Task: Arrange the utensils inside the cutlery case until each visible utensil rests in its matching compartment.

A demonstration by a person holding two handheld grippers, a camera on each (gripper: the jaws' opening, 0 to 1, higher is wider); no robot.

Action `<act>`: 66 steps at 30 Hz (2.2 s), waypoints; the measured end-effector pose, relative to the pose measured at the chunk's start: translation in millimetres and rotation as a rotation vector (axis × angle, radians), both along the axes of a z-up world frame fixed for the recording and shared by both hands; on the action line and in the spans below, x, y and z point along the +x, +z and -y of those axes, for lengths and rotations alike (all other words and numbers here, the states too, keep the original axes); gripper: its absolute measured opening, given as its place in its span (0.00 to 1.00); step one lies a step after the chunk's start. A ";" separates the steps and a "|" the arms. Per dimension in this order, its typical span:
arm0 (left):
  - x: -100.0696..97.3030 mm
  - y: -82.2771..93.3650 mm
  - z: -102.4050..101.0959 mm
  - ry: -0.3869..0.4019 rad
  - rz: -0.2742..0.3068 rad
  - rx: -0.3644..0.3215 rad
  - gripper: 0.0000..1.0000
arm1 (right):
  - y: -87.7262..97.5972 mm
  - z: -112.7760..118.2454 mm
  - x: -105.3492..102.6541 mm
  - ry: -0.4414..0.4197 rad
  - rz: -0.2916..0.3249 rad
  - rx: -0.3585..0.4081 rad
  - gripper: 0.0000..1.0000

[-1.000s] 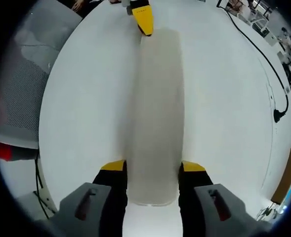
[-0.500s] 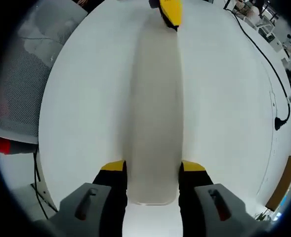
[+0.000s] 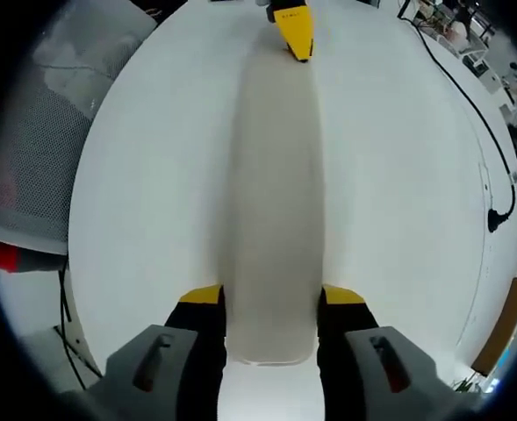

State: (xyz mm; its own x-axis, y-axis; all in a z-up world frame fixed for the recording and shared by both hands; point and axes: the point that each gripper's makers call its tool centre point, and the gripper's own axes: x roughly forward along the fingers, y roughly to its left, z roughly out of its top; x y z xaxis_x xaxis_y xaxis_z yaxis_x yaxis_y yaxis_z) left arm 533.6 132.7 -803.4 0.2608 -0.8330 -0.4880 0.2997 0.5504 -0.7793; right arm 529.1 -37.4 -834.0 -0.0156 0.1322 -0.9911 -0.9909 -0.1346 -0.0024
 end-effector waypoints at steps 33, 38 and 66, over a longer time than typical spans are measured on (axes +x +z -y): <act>-24.0 -8.5 -0.4 0.070 -0.078 0.050 0.16 | 2.5 0.1 -2.4 0.000 -0.008 0.030 0.38; -21.5 -4.8 -0.4 0.021 -0.076 0.126 0.18 | 4.0 -2.5 -3.8 0.004 -0.014 0.120 0.39; -1.6 5.2 -1.6 -0.217 0.402 0.503 0.33 | 58.0 26.9 21.2 -1.020 -0.142 0.602 0.46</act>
State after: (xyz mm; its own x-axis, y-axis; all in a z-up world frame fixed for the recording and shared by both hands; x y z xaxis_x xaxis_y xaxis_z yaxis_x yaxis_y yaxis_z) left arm 532.0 134.3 -798.2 0.3555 -0.5837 -0.7300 0.6571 0.7115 -0.2490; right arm 550.3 -64.3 -776.0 0.2617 0.5907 -0.7633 -0.6368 0.6999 0.3233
